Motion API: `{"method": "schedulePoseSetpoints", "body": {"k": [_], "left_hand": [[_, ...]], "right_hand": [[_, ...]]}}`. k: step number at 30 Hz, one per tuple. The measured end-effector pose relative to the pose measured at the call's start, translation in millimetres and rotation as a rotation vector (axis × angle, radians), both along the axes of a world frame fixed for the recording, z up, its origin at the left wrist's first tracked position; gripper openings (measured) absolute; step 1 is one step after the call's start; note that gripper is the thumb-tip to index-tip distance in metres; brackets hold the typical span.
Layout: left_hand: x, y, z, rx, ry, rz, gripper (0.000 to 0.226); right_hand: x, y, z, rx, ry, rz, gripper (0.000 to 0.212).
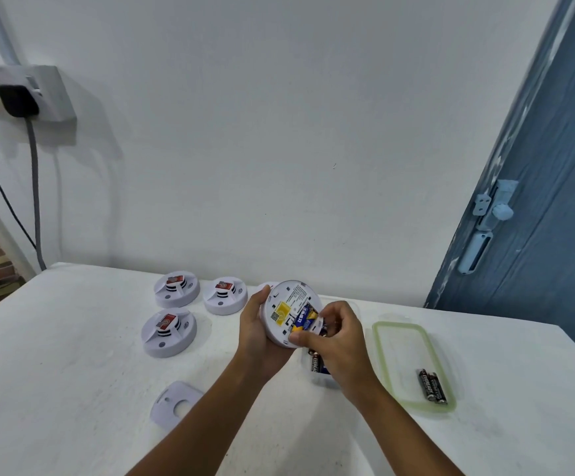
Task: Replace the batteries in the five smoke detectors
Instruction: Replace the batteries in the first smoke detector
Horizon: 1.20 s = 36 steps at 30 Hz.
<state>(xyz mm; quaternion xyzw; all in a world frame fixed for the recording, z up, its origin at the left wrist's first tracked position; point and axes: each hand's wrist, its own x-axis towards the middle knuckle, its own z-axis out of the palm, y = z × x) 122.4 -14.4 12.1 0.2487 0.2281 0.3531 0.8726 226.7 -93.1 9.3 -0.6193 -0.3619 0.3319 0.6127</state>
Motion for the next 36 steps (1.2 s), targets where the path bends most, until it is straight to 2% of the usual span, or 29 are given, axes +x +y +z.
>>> {"method": "schedulePoseSetpoints", "body": {"k": [3,7,11,14,16,19,23,30,36], "left_hand": [[2,0,1,-0.008,0.014,0.006,0.050],[2,0,1,0.020,0.019,-0.012,0.051],[1,-2,0,0.019,0.010,-0.034,0.051],[0,-2,0,0.002,0.005,-0.031,0.052],[-2,-2,2,-0.021,-0.002,-0.047,0.053],[-5,-1,3,-0.030,-0.016,-0.062,0.053],[-8,1,1,-0.050,-0.029,-0.061,0.053],[-7,-1,3,-0.051,0.023,-0.063,0.052],[-8,-4,6,-0.031,0.076,-0.057,0.050]], "right_hand": [[-2,1,3,-0.033,0.103,-0.032,0.073],[-2,2,3,-0.046,0.207,-0.021,0.078],[-1,5,4,-0.050,0.292,0.015,0.071],[1,5,3,-0.096,0.224,0.079,0.063],[4,5,5,-0.117,0.203,0.147,0.052],[15,4,13,-0.047,0.346,0.174,0.030],[29,3,23,-0.043,0.288,0.232,0.040],[24,-2,23,-0.066,0.232,0.217,0.029],[17,-1,24,-0.059,0.195,0.189,0.031]]}}
